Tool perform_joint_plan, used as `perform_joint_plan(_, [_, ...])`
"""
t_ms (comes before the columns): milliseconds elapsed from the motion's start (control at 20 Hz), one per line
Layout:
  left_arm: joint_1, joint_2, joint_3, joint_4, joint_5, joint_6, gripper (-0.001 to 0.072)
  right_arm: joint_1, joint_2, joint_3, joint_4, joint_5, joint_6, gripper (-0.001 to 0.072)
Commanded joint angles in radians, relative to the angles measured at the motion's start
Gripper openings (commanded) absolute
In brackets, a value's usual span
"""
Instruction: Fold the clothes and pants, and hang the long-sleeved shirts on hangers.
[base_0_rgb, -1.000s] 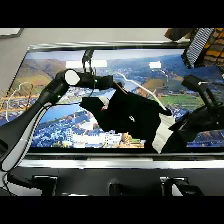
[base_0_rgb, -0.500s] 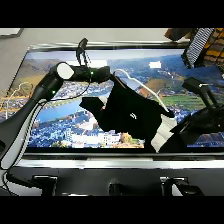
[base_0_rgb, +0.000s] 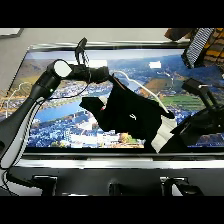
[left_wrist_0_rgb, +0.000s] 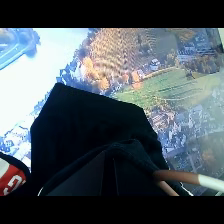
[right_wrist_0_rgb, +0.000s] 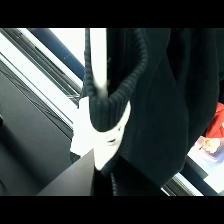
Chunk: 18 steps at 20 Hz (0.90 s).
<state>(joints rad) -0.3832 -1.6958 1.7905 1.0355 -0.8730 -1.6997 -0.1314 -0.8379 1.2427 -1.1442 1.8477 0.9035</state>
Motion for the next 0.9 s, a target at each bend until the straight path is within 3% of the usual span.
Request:
perform_joint_plan(0, [0.006,-0.003,0.001,0.0,0.404,0.0,0.0034,0.0,0.001,0.0,0.0,0.002,-0.002,0.0046])
perform_joint_plan(450, [0.013,-0.062,0.0,-0.006,0.421,-0.004,0.0034,0.0,0.001,0.0,0.057,0.002,-0.003,0.0046])
perform_joint_plan(850, [0.014,-0.068,0.058,-0.064,0.522,-0.003,0.0034,0.0,0.0,0.0,0.058,0.001,-0.003,0.0046])
